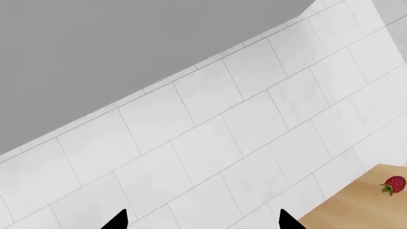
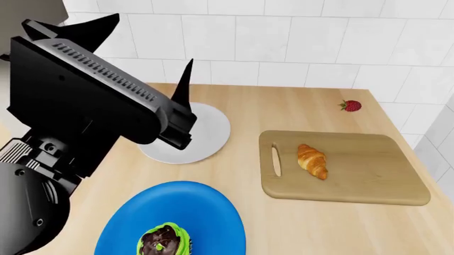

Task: From the different types of pastries on the counter, select a croissant and place it on the cutting board. Then retrieve a jar of jam from the cabinet and place it alongside the croissant on the cutting board.

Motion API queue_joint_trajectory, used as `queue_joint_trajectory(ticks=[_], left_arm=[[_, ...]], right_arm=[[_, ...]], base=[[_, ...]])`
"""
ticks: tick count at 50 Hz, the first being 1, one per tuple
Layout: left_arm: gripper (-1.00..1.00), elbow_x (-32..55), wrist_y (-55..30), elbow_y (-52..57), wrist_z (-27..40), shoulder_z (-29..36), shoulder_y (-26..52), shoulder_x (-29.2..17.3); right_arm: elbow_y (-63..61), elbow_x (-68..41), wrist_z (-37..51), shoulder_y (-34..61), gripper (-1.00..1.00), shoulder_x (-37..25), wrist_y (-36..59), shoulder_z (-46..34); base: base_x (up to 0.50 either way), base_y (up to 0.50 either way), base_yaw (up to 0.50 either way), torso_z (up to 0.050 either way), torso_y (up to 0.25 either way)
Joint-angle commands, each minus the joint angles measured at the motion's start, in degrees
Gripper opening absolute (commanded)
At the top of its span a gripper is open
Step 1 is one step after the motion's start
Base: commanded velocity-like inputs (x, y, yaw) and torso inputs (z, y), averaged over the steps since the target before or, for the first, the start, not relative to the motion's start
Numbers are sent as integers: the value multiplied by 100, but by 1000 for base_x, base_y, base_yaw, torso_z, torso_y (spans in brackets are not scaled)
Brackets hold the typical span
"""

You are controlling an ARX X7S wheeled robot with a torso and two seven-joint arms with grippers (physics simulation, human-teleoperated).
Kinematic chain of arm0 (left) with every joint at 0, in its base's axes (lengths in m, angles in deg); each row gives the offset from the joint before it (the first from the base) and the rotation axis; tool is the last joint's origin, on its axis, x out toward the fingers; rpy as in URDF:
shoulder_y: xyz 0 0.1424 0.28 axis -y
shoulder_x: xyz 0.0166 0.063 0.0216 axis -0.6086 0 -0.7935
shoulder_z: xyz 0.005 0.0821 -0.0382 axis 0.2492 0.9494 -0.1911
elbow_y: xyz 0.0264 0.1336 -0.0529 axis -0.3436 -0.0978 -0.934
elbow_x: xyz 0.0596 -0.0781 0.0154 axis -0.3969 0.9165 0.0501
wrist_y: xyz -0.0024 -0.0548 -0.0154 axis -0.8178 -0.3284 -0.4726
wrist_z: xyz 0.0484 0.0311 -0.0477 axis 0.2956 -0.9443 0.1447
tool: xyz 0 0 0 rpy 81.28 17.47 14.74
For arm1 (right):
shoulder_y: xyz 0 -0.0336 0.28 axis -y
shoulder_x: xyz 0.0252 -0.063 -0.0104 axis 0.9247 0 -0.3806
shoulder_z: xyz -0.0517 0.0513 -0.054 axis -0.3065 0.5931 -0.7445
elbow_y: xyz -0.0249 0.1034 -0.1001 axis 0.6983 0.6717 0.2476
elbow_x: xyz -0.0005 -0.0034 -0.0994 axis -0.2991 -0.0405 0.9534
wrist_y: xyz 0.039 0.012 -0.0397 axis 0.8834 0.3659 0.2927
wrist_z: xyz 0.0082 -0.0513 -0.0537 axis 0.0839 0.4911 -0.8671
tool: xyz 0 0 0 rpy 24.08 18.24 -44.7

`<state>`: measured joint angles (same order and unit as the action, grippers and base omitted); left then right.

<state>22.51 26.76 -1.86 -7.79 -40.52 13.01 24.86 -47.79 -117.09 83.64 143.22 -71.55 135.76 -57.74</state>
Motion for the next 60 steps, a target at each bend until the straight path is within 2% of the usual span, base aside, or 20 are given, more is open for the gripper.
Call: queue_joint_trajectory(ticks=[1, 24, 39, 60], left_arm=[[100, -15, 26, 2, 6, 19, -25, -12], [100, -117, 103, -34, -32, 81, -88, -18], [100, -144, 139, -44, -41, 106, -107, -24], [100, -115, 163, -36, -21, 109, -110, -58]], right_arm=[[-271, -85, 236, -730, -100, -442, -164, -195], [-254, 491, 92, -1995, -100, -1154, -97, -205], [25, 1264, -217, -2161, -100, -1122, 234, -232], [-47, 2496, -675, -2887, -100, -1057, 249, -170]], base=[[0, 0, 0, 15, 20], [0, 0, 0, 0, 0], [0, 0, 0, 0, 0], [0, 0, 0, 0, 1]])
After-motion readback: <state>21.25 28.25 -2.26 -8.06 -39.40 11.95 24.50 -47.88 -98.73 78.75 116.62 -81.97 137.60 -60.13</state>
